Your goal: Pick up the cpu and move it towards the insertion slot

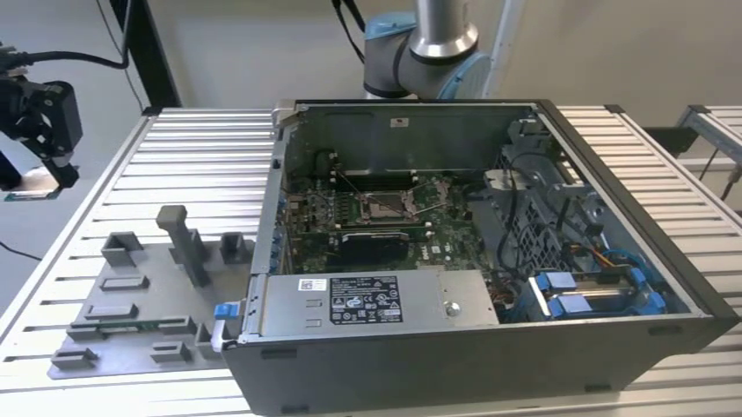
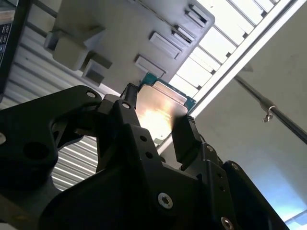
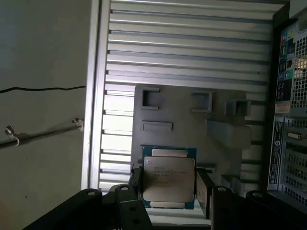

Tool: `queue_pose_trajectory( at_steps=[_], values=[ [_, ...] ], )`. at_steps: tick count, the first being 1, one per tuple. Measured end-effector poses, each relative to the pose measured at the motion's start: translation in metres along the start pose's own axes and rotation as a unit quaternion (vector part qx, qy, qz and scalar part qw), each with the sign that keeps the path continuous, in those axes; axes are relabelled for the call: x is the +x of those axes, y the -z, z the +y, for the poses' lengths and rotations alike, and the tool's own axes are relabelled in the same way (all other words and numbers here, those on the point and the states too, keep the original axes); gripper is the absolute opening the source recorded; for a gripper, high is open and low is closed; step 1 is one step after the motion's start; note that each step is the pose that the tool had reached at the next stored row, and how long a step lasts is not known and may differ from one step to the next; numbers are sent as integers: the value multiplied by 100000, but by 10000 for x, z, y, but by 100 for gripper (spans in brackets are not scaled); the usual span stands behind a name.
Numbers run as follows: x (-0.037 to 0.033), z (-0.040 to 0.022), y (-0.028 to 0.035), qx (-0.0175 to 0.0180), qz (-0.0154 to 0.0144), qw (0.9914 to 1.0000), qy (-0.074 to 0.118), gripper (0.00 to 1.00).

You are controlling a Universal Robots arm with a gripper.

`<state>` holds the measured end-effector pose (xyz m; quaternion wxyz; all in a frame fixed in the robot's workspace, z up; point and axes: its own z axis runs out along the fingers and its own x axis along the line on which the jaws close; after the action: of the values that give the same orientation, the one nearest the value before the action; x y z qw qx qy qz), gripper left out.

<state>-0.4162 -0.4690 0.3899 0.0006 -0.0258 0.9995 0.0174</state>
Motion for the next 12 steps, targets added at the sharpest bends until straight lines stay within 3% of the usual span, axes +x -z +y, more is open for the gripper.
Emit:
queue_pose_trajectory(
  at_steps=[12],
  values=[
    [-7,0,15,0,-1,100000,-2,0]
  ],
)
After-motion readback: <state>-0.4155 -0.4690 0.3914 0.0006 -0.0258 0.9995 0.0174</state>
